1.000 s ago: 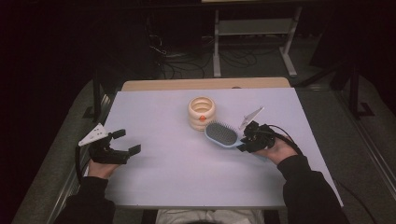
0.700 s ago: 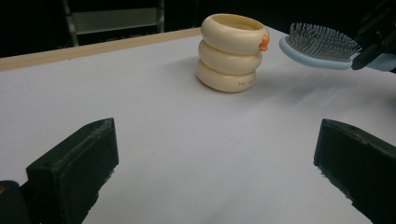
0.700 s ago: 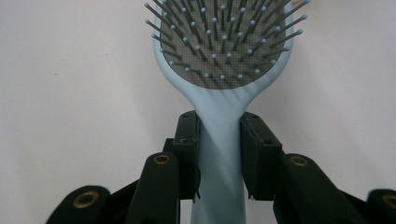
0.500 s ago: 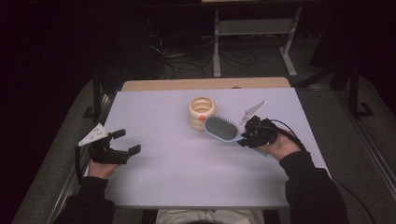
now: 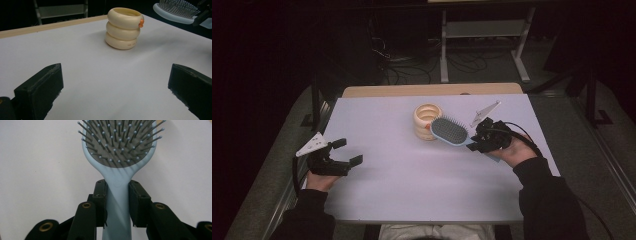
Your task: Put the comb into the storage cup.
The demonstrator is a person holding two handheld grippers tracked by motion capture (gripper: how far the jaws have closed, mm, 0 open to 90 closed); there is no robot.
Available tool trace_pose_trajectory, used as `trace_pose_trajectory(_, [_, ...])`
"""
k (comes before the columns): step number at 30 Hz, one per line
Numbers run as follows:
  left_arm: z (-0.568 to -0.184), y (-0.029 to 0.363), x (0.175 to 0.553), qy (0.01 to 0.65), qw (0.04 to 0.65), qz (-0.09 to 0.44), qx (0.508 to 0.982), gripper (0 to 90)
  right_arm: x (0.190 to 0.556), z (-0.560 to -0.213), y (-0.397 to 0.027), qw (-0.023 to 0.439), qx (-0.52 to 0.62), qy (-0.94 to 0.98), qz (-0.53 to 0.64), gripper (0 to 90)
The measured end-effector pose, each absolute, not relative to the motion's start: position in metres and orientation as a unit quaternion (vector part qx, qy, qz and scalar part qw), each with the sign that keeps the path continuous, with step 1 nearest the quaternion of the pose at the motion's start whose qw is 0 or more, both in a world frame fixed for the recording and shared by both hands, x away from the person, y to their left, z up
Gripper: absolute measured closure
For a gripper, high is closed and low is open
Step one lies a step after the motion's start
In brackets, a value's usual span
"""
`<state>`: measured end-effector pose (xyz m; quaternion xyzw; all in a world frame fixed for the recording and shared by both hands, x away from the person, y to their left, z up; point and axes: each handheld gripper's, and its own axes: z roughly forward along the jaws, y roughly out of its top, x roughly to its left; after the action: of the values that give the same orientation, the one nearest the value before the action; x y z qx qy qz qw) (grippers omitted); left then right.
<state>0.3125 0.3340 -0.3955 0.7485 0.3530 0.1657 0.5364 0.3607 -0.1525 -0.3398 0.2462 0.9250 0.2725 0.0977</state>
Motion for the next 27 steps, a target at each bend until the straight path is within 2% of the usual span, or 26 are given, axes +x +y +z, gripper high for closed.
trace_pose_trajectory(27, [-0.396,0.334,0.314,0.357,0.537,0.161,0.747,0.0,0.371,-0.304,-0.129,0.113,0.221,0.925,0.288,68.4])
